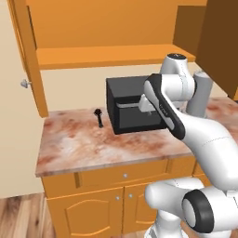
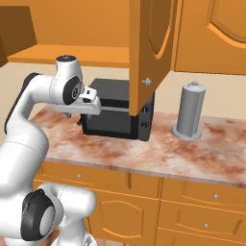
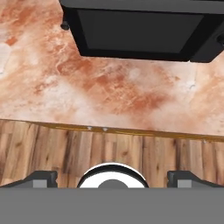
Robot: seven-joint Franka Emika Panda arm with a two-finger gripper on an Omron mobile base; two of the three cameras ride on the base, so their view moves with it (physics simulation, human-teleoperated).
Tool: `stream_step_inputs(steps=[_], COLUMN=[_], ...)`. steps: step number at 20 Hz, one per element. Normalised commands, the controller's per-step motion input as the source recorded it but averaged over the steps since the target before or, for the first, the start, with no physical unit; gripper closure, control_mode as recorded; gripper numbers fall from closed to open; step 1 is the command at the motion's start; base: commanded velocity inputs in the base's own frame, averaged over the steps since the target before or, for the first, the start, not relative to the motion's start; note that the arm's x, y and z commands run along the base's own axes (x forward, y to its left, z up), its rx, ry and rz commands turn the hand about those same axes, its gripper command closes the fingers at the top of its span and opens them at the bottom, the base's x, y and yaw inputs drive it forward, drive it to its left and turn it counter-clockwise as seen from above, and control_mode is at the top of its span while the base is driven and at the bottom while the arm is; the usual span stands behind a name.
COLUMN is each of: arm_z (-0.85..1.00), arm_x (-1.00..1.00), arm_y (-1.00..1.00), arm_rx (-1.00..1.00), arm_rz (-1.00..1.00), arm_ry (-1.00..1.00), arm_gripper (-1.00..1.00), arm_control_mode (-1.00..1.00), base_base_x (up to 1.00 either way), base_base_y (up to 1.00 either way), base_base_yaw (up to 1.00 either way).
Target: Close all open cabinet doors.
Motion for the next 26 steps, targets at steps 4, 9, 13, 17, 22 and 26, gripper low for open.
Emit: stream_step_inputs(steps=[4, 9, 13, 17, 22, 26], arm_z=[0.00, 0.00, 0.00, 0.00, 0.00, 0.00], arm_x=[0.00, 0.00, 0.00, 0.00, 0.00, 0.00], arm_y=[0.00, 0.00, 0.00, 0.00, 0.00, 0.00], arm_rx=[0.00, 0.00, 0.00, 0.00, 0.00, 0.00], arm_rz=[0.00, 0.00, 0.00, 0.00, 0.00, 0.00], arm_ry=[0.00, 0.00, 0.00, 0.00, 0.00, 0.00], arm_gripper=[-1.00, -1.00, -1.00, -1.00, -1.00, -1.00], arm_control_mode=[1.00, 1.00, 1.00, 1.00, 1.00, 1.00], base_base_x=[0.34, 0.36, 0.43, 0.35, 0.32, 0.29], base_base_y=[0.35, 0.34, 0.14, 0.12, 0.01, 0.00], base_base_yaw=[-0.01, 0.00, 0.00, 0.00, 0.00, 0.00])
